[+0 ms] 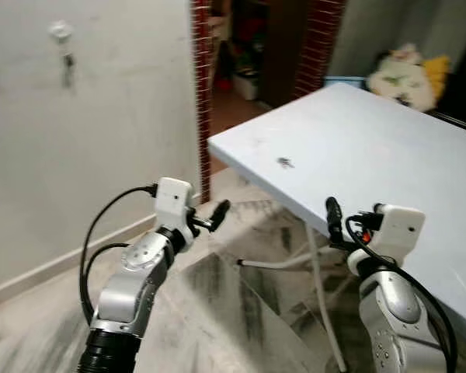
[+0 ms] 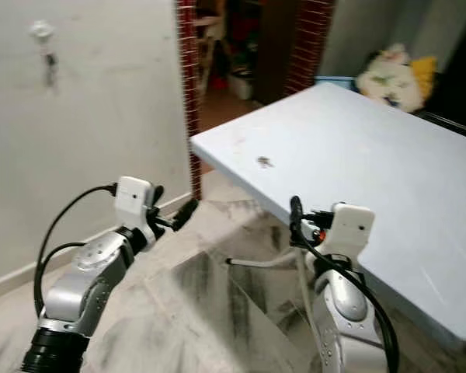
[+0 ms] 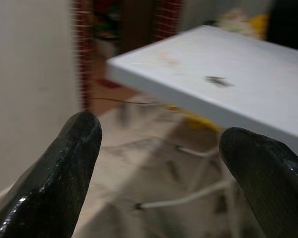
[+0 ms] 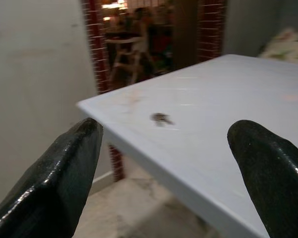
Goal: Hang keys on a hook
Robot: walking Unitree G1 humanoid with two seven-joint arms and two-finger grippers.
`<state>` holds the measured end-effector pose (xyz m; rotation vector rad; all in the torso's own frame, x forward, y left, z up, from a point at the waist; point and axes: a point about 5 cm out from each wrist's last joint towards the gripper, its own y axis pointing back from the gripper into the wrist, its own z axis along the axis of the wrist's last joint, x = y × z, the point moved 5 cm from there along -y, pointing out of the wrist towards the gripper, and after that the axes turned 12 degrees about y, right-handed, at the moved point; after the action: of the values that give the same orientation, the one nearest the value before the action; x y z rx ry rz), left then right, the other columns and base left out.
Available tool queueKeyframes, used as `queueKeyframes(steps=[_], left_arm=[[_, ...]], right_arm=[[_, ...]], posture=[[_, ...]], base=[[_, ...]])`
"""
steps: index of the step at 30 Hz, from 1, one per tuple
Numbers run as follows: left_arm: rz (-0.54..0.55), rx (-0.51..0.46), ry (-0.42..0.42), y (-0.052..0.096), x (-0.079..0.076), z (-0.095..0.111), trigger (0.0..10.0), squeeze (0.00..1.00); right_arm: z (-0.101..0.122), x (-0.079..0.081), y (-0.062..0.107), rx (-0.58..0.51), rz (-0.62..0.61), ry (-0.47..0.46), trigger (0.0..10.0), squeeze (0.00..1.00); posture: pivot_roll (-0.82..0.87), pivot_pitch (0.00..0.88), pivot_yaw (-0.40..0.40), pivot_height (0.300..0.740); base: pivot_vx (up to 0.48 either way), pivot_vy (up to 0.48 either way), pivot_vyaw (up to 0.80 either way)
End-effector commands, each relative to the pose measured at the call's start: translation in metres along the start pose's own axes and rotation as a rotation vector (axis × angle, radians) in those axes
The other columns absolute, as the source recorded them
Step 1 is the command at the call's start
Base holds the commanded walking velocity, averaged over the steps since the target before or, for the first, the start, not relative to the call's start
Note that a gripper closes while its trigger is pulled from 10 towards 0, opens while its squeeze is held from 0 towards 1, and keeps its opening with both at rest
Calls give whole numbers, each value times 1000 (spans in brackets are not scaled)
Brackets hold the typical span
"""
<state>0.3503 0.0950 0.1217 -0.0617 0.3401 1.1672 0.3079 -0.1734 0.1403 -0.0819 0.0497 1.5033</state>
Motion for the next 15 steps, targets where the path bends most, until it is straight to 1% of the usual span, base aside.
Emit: queueKeyframes(steps=[1,2,3,6,15], left_arm=[[22,-5,-34,-2,0,-1,10000,0],[22,-6,-34,-2,0,-1,10000,0],[1,0,-2,-1,-3,-2,10000,0],[-8,-1,17,-1,-4,-1,10000,0],[-26,-19,32,-1,-7,2,10000,0]], right_arm=[[1,-2,-3,0,-1,2,10000,0],[1,-2,-3,-1,-1,1,10000,0],[2,-1,-3,-6,0,0,10000,0],[4,-2,-5,-8,-3,-2,10000,0],[5,-2,-6,-12,-6,0,10000,0]], posture=[[89,0,-50,740],[89,0,-51,740],[89,0,-51,740],[89,0,-51,740],[88,0,-50,740]], base=[[0,0,794],[0,0,794],[0,0,613],[0,0,0],[0,0,0]])
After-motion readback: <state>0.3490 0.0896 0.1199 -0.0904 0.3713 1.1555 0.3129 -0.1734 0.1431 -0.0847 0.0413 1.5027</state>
